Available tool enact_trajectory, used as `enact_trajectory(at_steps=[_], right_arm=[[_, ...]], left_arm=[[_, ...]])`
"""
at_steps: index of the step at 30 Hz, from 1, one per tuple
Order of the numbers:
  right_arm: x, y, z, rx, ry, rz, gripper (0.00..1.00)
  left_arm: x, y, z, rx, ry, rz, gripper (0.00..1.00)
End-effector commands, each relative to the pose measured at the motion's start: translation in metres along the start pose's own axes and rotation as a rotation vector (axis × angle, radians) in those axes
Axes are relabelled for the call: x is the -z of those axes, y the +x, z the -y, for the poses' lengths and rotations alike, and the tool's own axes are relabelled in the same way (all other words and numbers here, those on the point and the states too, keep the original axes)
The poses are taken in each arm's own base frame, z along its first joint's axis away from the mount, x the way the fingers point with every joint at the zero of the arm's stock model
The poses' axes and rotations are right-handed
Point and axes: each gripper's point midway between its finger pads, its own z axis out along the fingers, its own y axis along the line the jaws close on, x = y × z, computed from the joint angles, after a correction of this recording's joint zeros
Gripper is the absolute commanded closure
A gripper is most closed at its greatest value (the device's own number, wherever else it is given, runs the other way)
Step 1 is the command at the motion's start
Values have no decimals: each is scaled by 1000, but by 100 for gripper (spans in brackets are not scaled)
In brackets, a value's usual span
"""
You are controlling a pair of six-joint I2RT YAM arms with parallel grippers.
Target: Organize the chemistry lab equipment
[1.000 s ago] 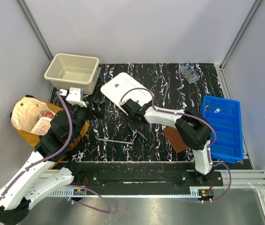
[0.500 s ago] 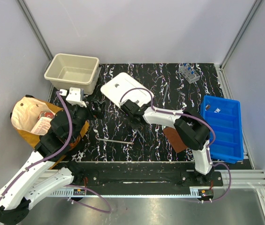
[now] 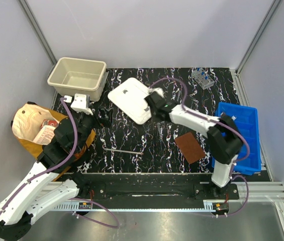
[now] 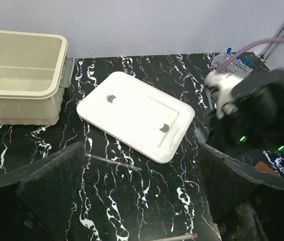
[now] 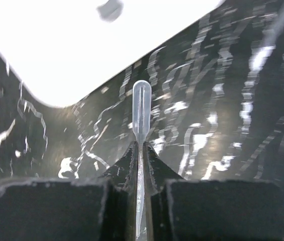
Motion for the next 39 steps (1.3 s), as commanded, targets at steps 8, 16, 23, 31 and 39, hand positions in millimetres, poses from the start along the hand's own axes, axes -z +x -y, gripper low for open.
enact_trajectory(at_steps=[8,16,23,31,39], right_arm=[[114,-68,197,-654,254,437,89],[166,15,320,-1067,492,581,91],[157,75,368,-1311,573,552,91],[143,94,384,-1413,586,550,92],[139,106,403,-1470,640,563,93]], left_arm=[[-3,-11,3,31,2,41,1],[-4,-10,8,32,23,30,1],[-2,-12,7,33,26,38,1],[-1,-14,7,34,29,45,1],[-2,-12,8,29,29,37,1]])
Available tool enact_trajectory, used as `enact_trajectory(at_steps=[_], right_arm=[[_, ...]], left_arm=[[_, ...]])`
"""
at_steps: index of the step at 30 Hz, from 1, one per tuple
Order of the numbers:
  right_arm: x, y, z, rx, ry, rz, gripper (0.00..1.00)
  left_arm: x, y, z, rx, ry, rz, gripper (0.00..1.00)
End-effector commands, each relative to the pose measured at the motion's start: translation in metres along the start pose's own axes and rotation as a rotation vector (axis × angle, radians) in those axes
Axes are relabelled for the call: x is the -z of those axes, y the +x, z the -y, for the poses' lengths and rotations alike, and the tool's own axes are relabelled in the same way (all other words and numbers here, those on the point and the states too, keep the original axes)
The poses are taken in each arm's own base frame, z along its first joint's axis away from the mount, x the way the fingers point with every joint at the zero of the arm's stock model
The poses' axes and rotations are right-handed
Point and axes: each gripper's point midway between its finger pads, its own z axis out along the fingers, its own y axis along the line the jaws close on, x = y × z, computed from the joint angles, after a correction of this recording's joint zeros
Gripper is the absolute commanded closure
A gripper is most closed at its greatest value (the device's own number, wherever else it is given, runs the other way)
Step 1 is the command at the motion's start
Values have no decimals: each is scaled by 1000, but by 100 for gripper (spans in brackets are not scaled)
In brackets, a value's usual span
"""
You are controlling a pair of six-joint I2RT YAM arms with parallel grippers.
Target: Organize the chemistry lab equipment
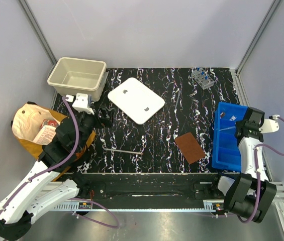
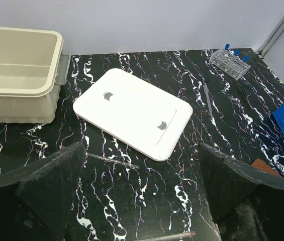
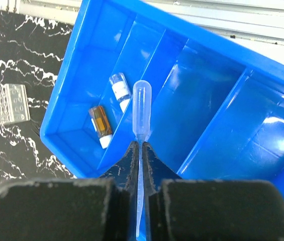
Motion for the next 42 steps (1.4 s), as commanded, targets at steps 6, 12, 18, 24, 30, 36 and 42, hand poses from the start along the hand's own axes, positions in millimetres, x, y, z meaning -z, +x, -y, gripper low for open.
enact_trajectory(at_steps=[6,12,18,24,30,36,42], right_arm=[[-20,-14,3,-83,13,35,93],[-29,-11,16,-123,61,33,92],[-34,-2,24,-131,85,18,83],[-30,-9,15,-109,48,25,74],[-10,-28,-22,-27,-120,47,68],[10,-26,-93,138,-409,-58,67],[27,2,-156,402,-504,-106,65]], left_arm=[[1,-15,5,25,21,51,1],[0,-15,6,23,26,50,1],[-1,-13,6,20,21,43,1],[0,-15,5,23,18,50,1],[1,-16,5,25,20,54,1],[2,-18,6,27,27,58,1],[3,-19,5,27,25,61,1]])
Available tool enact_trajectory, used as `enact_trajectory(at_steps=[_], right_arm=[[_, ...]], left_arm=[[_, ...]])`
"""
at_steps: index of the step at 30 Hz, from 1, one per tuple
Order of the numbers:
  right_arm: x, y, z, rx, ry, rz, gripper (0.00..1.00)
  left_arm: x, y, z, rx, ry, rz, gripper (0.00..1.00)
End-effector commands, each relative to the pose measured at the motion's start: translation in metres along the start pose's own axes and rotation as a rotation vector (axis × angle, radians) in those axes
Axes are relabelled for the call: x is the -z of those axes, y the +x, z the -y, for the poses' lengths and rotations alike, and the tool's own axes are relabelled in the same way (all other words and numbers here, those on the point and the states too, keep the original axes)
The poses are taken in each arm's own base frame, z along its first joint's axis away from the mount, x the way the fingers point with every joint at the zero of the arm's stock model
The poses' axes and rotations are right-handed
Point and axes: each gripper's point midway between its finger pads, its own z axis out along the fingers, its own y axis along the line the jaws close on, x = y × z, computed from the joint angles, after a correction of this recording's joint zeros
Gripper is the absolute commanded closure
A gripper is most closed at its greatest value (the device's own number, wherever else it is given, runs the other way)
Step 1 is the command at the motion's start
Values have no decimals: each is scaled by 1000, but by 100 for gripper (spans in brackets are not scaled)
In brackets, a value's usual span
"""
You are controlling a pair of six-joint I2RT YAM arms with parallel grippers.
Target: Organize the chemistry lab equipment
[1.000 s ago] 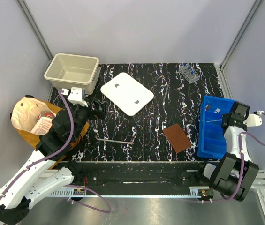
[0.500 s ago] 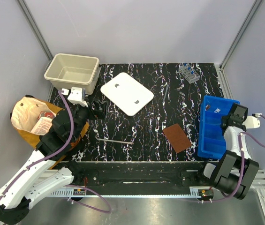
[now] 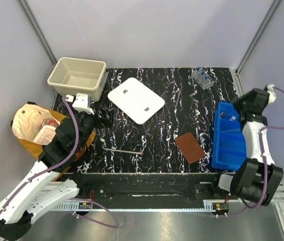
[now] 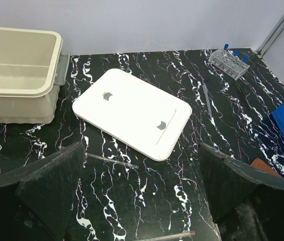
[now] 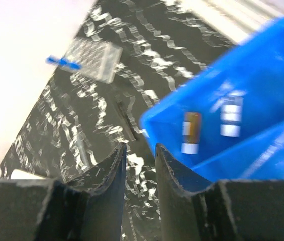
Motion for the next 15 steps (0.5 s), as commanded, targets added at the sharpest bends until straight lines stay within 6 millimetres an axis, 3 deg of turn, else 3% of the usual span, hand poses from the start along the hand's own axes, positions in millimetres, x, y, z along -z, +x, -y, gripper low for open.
enact_trajectory(at_steps=[1,6,8,11,15], right_arm=[[4,15,-77,247,-174,-52,65],[-11,67,-126,390,-214,-183,64],[-22,98,-142,451,-220,-260,63],[-38,130,-161,518,-219,-339,62],[-66,167,-169,570,-175,-425,61]], left_arm=[[3,-18,4,25,19,60,1],[3,-18,3,24,14,61,1],[3,-18,3,24,14,61,1],[2,-18,4,25,16,60,1],[3,-18,3,24,16,60,1]])
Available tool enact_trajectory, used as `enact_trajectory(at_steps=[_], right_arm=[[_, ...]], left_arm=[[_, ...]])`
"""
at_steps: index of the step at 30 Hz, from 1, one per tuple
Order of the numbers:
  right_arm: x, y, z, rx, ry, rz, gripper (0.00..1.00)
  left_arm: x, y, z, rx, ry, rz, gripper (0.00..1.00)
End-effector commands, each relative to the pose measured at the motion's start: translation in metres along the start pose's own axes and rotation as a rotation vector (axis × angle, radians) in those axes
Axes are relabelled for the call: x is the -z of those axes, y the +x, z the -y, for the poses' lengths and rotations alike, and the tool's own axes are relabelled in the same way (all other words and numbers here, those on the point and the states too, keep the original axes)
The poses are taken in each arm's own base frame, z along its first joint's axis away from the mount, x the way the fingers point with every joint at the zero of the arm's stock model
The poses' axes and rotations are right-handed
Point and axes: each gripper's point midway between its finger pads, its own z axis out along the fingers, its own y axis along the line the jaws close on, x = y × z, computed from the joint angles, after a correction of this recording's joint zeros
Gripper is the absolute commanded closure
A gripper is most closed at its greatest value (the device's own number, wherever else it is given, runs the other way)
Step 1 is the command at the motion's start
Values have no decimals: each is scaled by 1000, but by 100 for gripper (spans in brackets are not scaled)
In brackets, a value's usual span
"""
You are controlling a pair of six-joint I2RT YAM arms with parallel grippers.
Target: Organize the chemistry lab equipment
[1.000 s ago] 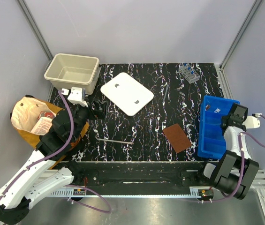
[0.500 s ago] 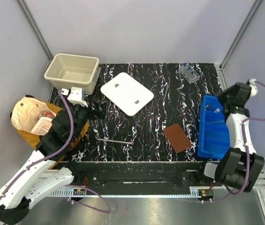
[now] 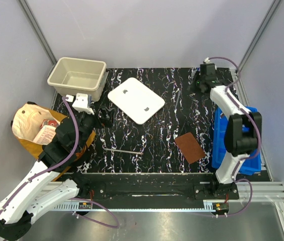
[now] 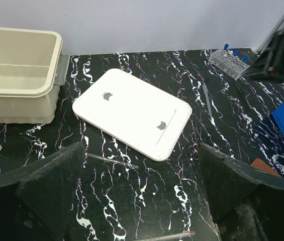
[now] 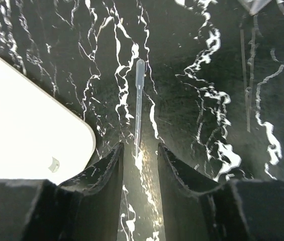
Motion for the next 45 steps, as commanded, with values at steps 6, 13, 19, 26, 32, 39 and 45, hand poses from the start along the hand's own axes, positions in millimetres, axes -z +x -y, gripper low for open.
enact_trajectory(at_steps=[6,13,19,26,32,39,45], right_arm=[[-71,26,-12,106,115,-144,63],[-112,32,-11,138,157,-181,64],[-126,31,-22,157,143,-176,63],[-143,43,-23,187,164,-224,63],[-149,57,-14,208,217,-260,64],[-150,64,-12,231,231,-282,71],[-139,59,-13,256,239,-278,83]], left_arm=[[3,-19,3,26,12,65,1],[4,-20,2,26,13,69,1],[4,-21,4,27,20,71,1],[4,-19,3,26,14,68,1],[2,-17,3,24,13,61,1],[2,-18,3,25,12,62,1],[2,-17,2,22,8,60,1]])
